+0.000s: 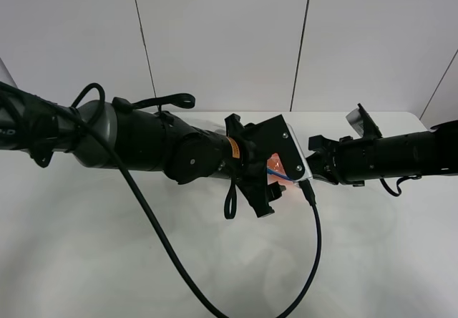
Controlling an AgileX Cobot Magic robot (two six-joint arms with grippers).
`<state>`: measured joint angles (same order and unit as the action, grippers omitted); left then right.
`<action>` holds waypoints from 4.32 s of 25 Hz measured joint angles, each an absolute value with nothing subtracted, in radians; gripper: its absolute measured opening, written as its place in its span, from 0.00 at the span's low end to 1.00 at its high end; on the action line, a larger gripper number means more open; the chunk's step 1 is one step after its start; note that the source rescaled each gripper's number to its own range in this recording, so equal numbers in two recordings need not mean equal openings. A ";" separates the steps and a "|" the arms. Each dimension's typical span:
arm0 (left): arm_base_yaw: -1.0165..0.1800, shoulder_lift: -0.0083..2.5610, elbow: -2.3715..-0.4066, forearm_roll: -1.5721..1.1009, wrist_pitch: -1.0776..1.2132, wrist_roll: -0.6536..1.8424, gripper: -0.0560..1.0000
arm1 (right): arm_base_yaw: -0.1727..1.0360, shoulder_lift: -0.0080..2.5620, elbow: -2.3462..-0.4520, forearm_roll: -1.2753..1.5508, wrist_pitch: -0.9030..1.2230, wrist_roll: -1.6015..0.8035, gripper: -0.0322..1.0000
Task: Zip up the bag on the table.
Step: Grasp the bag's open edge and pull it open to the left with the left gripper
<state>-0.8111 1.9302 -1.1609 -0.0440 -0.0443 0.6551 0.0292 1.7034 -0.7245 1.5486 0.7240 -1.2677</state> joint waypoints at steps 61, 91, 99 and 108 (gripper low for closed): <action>-0.811 1.930 -1.165 -0.042 0.078 1.005 0.06 | 0.029 1.703 -0.725 1.537 0.744 -1.265 0.03; -0.543 1.930 -1.168 0.016 0.218 1.011 0.05 | 0.029 1.703 -0.725 1.531 0.711 -1.265 0.03; -0.453 1.930 -1.168 0.094 0.220 1.011 0.05 | 0.029 1.703 -0.725 1.528 0.700 -1.267 0.03; -0.331 1.930 -1.168 0.158 0.221 0.997 0.05 | 0.032 1.703 -0.725 1.531 0.696 -1.267 0.03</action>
